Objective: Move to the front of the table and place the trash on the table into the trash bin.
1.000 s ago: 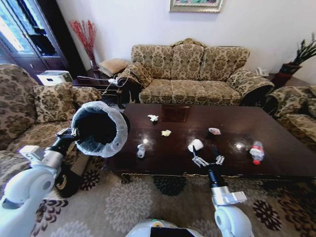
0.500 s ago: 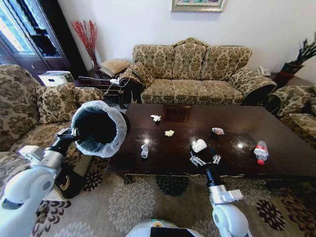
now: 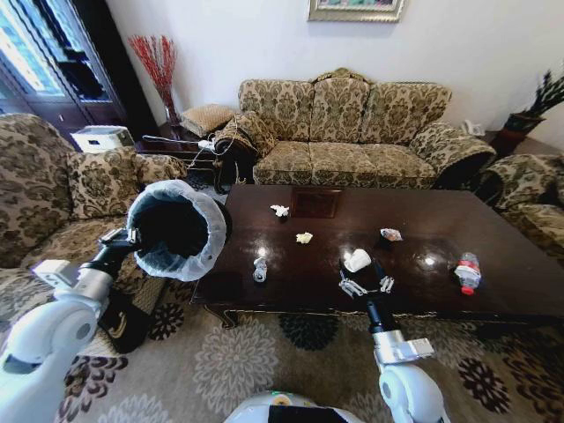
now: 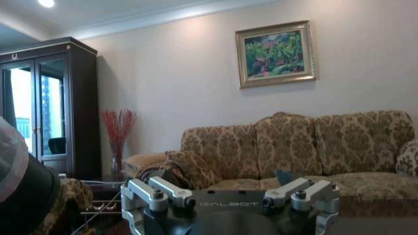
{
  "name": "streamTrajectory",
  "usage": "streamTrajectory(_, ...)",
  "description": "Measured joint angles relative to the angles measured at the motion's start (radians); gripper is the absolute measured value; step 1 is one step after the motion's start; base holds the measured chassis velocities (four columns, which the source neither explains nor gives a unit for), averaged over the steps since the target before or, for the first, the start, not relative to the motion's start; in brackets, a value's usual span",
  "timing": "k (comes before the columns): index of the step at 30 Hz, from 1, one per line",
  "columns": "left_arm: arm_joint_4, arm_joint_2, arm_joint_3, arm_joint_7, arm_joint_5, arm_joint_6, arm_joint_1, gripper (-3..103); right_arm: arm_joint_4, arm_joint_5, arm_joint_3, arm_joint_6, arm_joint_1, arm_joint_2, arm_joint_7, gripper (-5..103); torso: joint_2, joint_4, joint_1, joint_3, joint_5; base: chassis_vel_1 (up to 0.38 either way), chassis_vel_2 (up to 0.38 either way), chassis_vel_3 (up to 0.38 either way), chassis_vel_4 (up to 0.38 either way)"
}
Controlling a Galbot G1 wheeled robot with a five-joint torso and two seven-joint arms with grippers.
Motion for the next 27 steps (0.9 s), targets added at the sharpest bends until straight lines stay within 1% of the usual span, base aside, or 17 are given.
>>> streamTrajectory(27, 0.0, 0.0, 0.0, 0.0, 0.0, 0.0, 0.0, 2, 0.001, 0.0, 0.001, 0.0, 0.0, 0.0, 0.0, 100, 0.0, 0.0, 0.0, 0.0, 0.0001, 0.0, 0.0, 0.0, 0.0)
